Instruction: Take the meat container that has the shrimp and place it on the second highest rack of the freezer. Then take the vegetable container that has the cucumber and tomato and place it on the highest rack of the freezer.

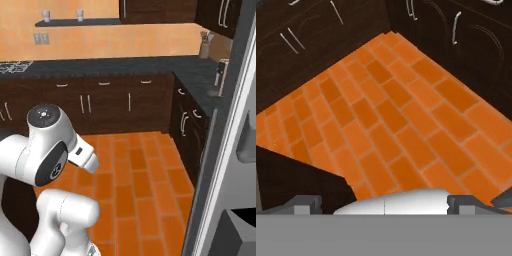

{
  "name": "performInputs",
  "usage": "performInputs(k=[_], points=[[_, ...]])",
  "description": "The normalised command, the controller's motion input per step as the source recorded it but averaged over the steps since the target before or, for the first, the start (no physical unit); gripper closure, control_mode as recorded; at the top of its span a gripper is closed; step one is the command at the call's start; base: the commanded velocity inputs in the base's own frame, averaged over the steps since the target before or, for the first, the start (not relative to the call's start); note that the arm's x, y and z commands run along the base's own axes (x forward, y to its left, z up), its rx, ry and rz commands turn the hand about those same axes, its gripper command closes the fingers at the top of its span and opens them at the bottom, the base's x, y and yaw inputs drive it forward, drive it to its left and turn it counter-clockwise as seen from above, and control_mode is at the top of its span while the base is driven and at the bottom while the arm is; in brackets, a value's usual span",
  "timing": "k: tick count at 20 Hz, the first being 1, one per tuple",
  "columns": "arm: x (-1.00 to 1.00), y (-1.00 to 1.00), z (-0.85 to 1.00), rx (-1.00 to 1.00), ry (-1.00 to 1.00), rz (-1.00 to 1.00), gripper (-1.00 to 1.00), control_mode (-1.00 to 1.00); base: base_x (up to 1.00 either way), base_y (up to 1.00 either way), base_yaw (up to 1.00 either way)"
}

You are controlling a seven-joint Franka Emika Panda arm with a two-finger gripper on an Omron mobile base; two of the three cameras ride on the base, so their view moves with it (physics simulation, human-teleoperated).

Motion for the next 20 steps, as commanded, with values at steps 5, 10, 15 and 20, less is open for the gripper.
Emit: performInputs(k=[5,10,15,20], points=[[0.0,0.0,0.0,0.0,0.0,0.0,-1.0,1.0,1.0,-0.04,-0.02],[0.0,0.0,0.0,0.0,0.0,0.0,-1.0,1.0,0.91,0.0,-0.49],[0.0,0.0,0.0,0.0,0.0,0.0,-1.0,1.0,0.58,0.0,-0.71],[0.0,0.0,0.0,0.0,0.0,0.0,-1.0,1.0,0.47,0.0,-0.75]])
